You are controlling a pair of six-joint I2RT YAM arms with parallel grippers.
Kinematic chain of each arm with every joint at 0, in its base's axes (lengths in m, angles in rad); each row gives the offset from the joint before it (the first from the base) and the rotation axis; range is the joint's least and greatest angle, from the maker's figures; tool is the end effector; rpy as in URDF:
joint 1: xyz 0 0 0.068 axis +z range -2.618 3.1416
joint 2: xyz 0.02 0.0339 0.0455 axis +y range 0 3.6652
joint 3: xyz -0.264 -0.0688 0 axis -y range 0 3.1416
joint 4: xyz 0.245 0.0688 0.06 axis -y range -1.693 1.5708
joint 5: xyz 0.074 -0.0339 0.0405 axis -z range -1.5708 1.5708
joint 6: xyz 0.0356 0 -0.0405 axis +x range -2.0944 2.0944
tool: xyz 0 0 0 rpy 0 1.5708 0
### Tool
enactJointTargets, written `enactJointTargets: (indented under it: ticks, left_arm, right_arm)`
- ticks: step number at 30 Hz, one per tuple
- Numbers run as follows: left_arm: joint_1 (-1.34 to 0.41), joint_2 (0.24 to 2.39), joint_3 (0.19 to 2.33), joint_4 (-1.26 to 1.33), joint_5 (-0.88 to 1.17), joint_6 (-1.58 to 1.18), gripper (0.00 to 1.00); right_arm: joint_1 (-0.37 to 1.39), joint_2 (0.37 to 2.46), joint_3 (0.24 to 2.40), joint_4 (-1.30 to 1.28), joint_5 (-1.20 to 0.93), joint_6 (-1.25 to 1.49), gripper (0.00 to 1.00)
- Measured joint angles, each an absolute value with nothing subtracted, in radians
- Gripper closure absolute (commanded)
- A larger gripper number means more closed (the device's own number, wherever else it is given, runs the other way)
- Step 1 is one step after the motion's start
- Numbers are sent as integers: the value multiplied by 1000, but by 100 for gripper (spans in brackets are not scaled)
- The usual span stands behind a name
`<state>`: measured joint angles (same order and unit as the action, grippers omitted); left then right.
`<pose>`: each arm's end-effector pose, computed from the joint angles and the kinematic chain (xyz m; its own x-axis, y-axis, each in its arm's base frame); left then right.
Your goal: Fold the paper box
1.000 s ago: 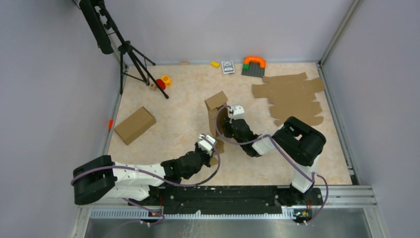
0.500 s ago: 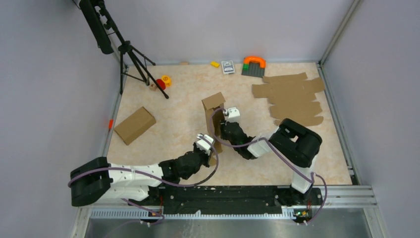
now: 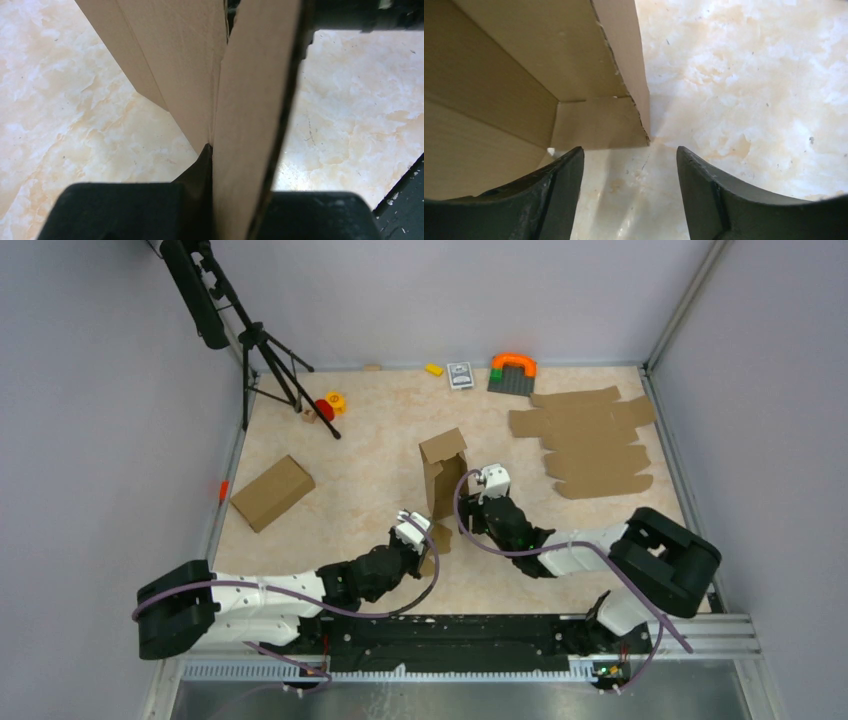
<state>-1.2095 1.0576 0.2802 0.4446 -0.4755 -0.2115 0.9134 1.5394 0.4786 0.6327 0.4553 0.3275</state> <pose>0.0884 -0.1878 0.1799 -0.2554 0.1479 -0.9555 0.6394 0.7671 -0.0522 0.1835 0.2121 0.1488 -0.3903 -0.0328 -0.9201 -0.3601 0.9252 0.1198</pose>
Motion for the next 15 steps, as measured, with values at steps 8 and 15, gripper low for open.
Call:
enactJointTargets:
  ticks: [8,15]
  left_arm:
    - [-1209,1044,280,434,-459,-207,100]
    - [-1209,1043,278,433,-451,-204,100]
  right_arm:
    - [913,1277,385,588,366,308,30]
    - [865,995,410,423,290,310,25]
